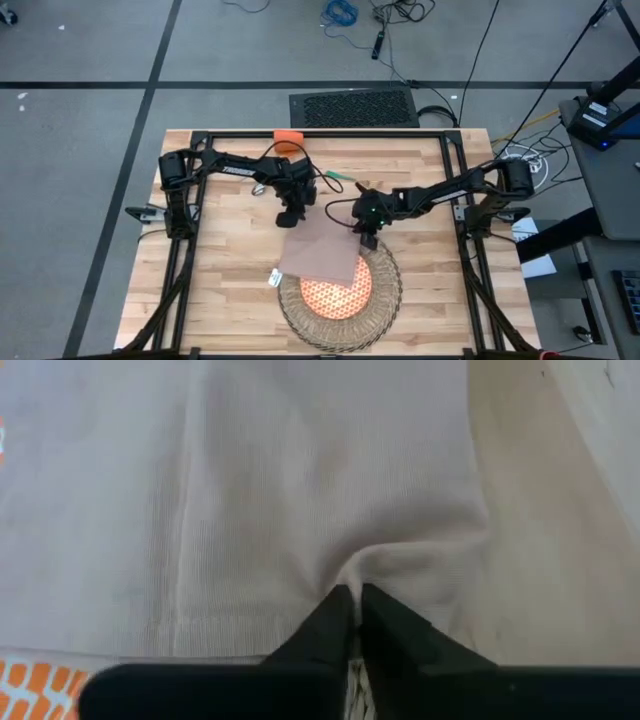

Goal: Set table place
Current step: Fold the napkin

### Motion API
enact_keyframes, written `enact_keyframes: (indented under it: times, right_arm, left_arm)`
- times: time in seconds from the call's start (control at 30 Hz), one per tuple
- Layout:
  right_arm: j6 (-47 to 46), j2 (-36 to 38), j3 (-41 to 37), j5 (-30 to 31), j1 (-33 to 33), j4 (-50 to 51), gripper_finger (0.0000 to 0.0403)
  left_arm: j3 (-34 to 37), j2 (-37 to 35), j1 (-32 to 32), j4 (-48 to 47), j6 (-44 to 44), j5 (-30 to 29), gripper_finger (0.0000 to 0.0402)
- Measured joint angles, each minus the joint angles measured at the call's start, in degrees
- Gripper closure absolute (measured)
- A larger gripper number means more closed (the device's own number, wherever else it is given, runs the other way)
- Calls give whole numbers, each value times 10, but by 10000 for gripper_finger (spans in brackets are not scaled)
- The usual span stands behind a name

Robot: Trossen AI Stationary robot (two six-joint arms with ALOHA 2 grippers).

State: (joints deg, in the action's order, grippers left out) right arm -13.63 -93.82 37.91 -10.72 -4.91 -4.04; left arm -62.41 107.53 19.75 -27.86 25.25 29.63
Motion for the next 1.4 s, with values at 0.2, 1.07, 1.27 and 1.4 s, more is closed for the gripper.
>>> enact_keyframes:
  times: [0.2,1.07,1.27,1.4]
  right_arm:
    - [11,-5,0,12,0,-19,401]
    - [123,127,111,209,-7,166,403]
    - [125,176,135,244,-18,245,403]
    - [122,187,135,255,-27,273,403]
  left_arm:
    - [0,0,0,0,21,-31,400]
    - [-156,-104,-37,-174,56,-233,401]
    - [-160,-152,-37,-186,53,-270,401]
    - [-159,-162,-37,-194,52,-286,401]
